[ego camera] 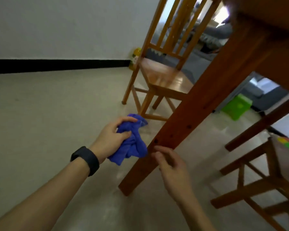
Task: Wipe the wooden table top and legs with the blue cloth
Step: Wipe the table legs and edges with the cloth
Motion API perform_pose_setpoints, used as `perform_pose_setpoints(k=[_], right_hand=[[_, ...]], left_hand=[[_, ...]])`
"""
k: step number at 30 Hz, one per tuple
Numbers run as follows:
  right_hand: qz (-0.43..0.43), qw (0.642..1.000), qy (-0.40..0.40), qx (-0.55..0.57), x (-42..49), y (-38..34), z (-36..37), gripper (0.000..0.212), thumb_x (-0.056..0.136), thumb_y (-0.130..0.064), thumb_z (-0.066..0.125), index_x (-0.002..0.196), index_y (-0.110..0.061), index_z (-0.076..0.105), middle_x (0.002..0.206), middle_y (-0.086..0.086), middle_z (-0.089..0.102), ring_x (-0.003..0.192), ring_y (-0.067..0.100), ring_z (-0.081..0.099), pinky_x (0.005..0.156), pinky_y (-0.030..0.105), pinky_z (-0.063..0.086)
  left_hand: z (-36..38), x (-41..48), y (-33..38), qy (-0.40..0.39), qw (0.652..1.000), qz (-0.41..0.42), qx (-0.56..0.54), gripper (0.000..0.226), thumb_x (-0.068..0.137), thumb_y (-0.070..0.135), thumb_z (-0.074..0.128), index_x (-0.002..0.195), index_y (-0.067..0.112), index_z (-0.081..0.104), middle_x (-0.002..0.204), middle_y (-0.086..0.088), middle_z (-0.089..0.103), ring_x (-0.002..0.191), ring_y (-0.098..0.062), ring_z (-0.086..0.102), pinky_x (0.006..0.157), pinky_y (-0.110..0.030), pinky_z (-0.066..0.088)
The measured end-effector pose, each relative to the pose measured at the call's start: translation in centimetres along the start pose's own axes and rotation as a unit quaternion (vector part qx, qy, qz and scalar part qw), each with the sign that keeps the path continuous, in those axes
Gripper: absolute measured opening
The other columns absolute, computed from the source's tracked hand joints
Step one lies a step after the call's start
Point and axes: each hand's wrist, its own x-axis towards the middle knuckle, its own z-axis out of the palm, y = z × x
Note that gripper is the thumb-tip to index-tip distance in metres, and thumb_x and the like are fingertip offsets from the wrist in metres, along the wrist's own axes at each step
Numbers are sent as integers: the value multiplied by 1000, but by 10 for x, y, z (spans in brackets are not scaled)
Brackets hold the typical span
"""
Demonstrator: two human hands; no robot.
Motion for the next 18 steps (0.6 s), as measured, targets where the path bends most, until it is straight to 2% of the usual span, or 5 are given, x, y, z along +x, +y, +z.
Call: perform_pose_setpoints(k=[5, 7, 10, 14, 18], right_hand=[[-65, 947, 312, -45, 8, -69, -41, 33, 88, -55, 54, 116, -37, 51, 117, -17, 55, 101, -9, 52, 86, 27, 47], [-76, 945, 318, -10, 23, -100, -50, 58, 88, -64, 44, 141, -53, 26, 141, -29, 40, 116, -12, 43, 90, 21, 40], [-39, 955, 291, 36, 44, -127, -48, 52, 98, -55, 26, 144, -60, 2, 104, -66, 28, 86, -38, 40, 74, 1, 37], [1, 946, 323, 7, 51, -130, -35, 68, 89, -69, 18, 151, -52, -6, 141, -36, 23, 120, -13, 31, 98, 19, 30], [-4, 940, 340, 2, 52, -128, -34, 70, 85, -70, 20, 150, -53, 3, 142, -21, 36, 122, 4, 45, 96, 29, 41]], left_hand=[[14, 35, 65, 37, 984, 126, -118, 42, 93, 17, 63, 125, 39, 47, 119, 10, 62, 95, -6, 67, 73, -26, 59], [29, 44, 90, 47, 976, 167, -132, 33, 92, 19, 66, 115, 40, 54, 115, 15, 62, 98, 2, 63, 80, -24, 57], [52, 56, 133, 50, 961, 242, -128, 31, 92, 20, 66, 117, 37, 60, 112, 22, 61, 102, 10, 57, 82, -11, 49], [91, 68, 163, -64, 958, 258, -106, 34, 97, 49, 51, 130, 43, 54, 118, 18, 62, 107, 2, 58, 92, -28, 51], [107, 58, 141, -145, 946, 266, -115, 34, 99, 55, 39, 131, 45, 49, 124, 23, 54, 107, 8, 53, 86, -11, 42]])
